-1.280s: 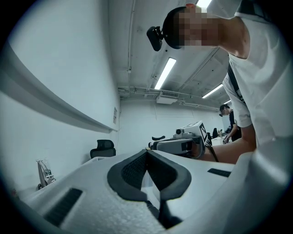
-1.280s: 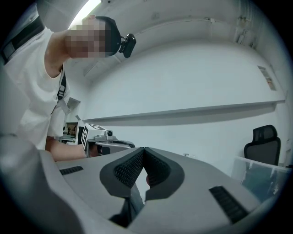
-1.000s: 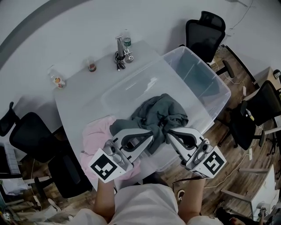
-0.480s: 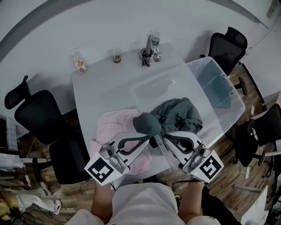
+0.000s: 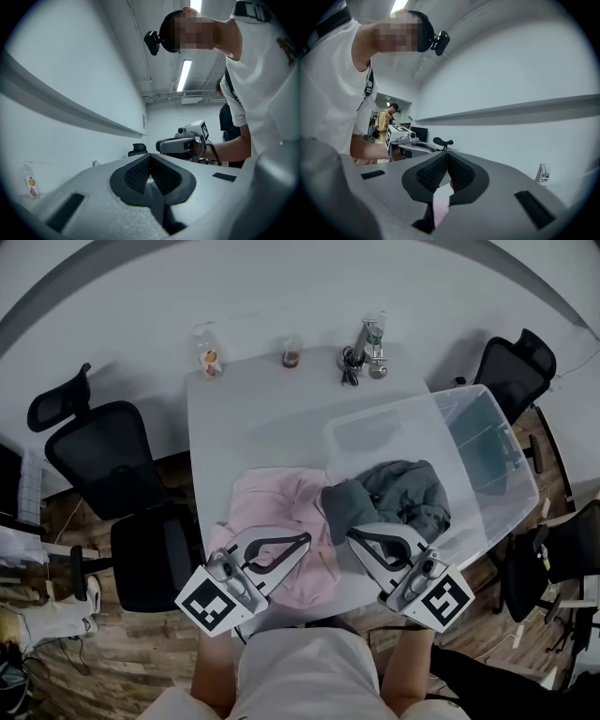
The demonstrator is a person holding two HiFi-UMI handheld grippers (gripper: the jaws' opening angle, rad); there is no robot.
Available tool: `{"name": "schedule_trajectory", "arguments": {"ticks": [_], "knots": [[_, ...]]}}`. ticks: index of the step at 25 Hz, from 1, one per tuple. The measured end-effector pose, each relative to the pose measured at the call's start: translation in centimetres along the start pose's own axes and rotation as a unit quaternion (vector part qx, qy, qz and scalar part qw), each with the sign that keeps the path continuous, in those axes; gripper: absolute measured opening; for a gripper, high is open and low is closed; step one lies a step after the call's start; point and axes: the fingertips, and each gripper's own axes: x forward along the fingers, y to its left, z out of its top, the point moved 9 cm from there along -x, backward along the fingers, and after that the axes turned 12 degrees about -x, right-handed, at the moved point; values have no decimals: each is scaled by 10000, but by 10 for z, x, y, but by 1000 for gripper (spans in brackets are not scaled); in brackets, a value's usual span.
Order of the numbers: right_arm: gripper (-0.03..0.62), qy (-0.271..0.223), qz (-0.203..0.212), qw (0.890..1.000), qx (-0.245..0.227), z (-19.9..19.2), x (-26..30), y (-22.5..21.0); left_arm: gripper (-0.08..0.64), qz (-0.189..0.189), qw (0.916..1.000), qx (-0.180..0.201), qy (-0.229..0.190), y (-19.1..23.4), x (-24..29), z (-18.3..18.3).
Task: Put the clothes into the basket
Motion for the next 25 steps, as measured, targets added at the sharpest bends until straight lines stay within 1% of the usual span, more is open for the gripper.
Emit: {"name": "schedule_trajectory", "arguments": {"ticks": [3, 7, 10, 12, 13, 14, 15, 17, 19, 22, 25], "knots": [[7, 109, 205, 9997, -84, 0, 18, 6, 2, 151, 9999, 38, 43, 4, -15, -2], [8, 501, 489, 9971, -310, -4, 41, 14, 3, 360, 9993, 107, 2, 10, -32, -3], [9, 796, 669, 9938, -404, -8, 59, 20, 2, 549, 9985, 53, 60, 15, -45, -7], [14, 904, 763, 9920, -450, -11, 71, 23, 2, 596, 9980, 207, 45, 19, -52, -9], [25, 949, 833, 9908, -489, -12, 78, 25, 2, 622, 9977, 270, 34, 21, -55, -10], [52, 1001, 920, 9892, -542, -15, 84, 27, 2, 659, 9974, 305, 28, 23, -58, -12], [84, 1066, 1017, 9872, -603, -18, 91, 29, 2, 709, 9970, 308, 32, 25, -61, -15], [126, 1271, 1193, 9822, -703, -25, 104, 33, 2, 818, 9963, 268, 60, 29, -67, -20], [163, 1571, 1347, 9749, -825, -34, 117, 38, 2, 889, 9957, 252, 84, 33, -73, -25], [229, 1988, 1607, 9610, -1052, -47, 136, 44, 2, 956, 9951, 253, 87, 40, -81, -33], [270, 2269, 1821, 9503, -1109, -59, 151, 53, 2, 1067, 9940, 124, 223, 43, -86, -46]]}}
